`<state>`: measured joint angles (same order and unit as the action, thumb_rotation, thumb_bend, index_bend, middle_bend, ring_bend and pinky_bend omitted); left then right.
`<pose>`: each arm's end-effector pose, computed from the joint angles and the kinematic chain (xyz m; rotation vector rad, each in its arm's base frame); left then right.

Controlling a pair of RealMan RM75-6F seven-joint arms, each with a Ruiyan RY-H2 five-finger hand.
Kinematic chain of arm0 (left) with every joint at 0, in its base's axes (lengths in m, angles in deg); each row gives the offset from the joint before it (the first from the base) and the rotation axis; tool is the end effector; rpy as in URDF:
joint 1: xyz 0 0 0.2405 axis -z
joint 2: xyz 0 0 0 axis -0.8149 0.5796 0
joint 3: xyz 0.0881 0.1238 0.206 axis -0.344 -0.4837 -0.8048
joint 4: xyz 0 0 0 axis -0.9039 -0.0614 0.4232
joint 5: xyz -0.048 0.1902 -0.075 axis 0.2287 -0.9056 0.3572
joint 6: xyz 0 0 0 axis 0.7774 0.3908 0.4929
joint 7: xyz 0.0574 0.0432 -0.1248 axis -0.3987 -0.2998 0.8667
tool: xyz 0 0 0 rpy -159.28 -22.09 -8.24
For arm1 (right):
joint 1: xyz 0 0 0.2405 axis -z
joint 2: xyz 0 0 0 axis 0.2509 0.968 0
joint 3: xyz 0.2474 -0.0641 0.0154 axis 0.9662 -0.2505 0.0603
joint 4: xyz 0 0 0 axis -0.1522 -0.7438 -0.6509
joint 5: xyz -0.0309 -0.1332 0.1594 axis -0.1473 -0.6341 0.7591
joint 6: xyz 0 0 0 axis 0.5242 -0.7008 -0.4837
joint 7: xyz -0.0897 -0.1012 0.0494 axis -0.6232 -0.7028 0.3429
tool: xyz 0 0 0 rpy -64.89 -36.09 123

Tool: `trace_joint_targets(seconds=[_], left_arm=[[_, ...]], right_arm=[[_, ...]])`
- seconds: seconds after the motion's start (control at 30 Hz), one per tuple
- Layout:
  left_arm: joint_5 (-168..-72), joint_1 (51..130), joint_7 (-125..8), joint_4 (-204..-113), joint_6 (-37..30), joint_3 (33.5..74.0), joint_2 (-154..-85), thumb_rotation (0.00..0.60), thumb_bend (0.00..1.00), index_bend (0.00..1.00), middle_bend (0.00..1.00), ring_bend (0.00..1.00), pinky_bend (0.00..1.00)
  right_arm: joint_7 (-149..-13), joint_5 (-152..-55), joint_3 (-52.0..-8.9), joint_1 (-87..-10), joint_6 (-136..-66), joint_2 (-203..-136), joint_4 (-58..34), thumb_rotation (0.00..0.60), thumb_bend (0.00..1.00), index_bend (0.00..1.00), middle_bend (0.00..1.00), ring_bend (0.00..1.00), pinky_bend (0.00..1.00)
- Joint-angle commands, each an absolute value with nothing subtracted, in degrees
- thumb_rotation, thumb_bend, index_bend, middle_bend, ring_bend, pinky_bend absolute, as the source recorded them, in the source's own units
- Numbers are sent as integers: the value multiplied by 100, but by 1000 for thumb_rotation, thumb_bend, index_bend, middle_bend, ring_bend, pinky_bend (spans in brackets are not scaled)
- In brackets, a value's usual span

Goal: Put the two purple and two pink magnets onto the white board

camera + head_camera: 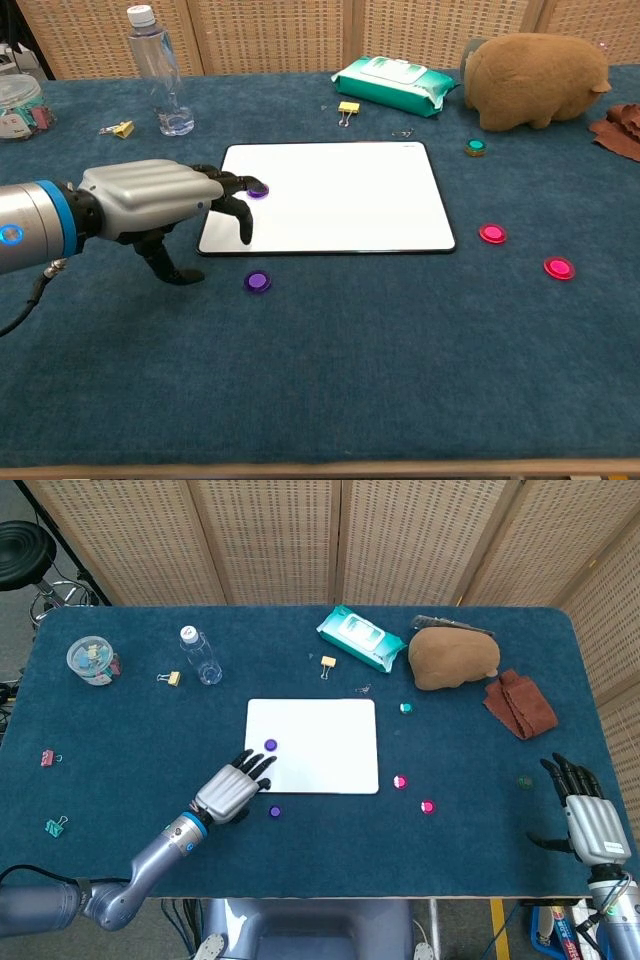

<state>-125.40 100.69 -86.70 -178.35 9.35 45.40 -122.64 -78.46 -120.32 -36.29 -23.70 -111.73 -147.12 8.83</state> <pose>-0.1387 0.2922 -0.0418 -2.2251 -0.7619 -0.7435 -0.3131 -0.2078 0.1601 1.3902 -1.0661 0.8608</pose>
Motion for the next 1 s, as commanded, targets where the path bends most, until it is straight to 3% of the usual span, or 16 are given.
trace_joint_targets(seconds=[0.03, 1.0], left_arm=[[-12605, 10041, -8687, -17821, 929, 4488, -12338, 600, 305, 348, 0, 0, 0], [-12416, 10143, -9379, -17664, 853, 4657, -12959, 600, 308, 352, 0, 0, 0]], right_arm=[[-7842, -12028, -3627, -2365, -11179, -14708, 882, 600, 0, 0, 0, 0, 0], [-7738, -11997, -3608, -2347, -11183, -14662, 865, 600, 0, 0, 0, 0, 0]])
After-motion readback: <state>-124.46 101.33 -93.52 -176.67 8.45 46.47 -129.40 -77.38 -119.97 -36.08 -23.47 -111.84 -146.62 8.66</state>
